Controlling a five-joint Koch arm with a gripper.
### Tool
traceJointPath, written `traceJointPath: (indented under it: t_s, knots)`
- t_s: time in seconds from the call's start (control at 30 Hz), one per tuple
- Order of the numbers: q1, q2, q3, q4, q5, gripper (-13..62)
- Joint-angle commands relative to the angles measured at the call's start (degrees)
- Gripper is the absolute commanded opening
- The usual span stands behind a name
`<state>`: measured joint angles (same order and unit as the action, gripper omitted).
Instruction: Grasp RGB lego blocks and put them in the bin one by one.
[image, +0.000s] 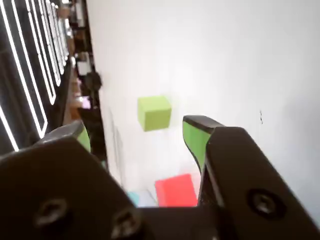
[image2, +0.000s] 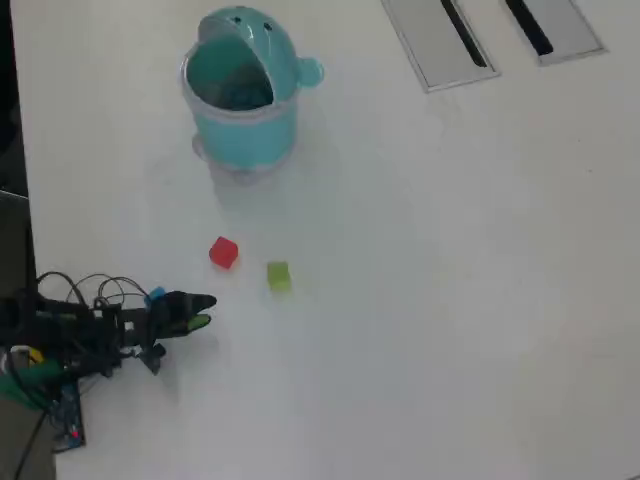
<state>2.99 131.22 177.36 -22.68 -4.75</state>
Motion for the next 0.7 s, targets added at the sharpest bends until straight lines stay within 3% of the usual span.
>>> traceJointPath:
  t_s: [0.0, 0.67]
  knots:
    - [-0.1, 3.6, 3.9, -6.3, -2.5, 33.9]
    - [-3.0, 3.7, 3.3, -26.8, -11.4, 33.0]
